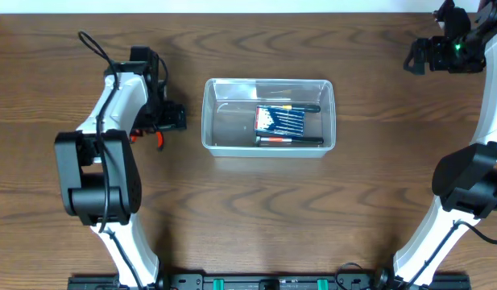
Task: Pack container
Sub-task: 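Lower the left gripper and close it on the pliers handle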
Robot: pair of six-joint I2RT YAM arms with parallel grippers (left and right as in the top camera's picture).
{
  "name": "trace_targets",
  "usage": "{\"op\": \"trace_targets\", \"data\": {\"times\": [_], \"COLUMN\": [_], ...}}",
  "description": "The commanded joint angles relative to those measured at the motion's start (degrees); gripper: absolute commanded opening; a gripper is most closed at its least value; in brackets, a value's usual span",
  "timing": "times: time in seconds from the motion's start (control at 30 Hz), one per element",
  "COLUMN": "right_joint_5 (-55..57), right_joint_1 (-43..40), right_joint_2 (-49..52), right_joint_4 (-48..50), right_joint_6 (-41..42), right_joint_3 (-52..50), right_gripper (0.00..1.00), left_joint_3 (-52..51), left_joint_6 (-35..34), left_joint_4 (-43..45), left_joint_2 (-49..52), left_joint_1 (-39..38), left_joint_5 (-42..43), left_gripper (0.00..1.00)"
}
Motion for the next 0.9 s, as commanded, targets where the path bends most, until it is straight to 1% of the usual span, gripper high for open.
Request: {"op": "trace_targets", "data": {"times": [0.0, 0.4, 0.77, 0.87], "right_joint_5": [-0.24, -0.24, -0.24, -0.24], "right_joint_1": [0.48, 0.48, 0.48, 0.48], "right_joint_2": [0.17, 0.17, 0.17, 0.17], "right_joint_4": [-0.13, -0.17, -0.22, -0.22], "right_joint_6": [0.76, 0.76, 0.76, 0.76], "right_joint_3": [-0.04, -0.04, -0.04, -0.04], "right_gripper": [0.99, 0.99, 0.99, 0.99], "left_joint_3": [-0.55, -0.59, -0.59, -0.59], "left_joint_6": [0.72, 0.61, -0.33, -0.31], "left_joint_4": [0.26, 3.02, 2.56, 2.54], "left_joint_2": [1.46, 3.5, 6.86, 6.86], "left_joint_1": [0.09, 0.09, 0.09, 0.11], "left_joint_5": [-0.52, -0.55, -0.52, -0.52], "left_gripper": [0.98, 0.98, 0.98, 1.0]}}
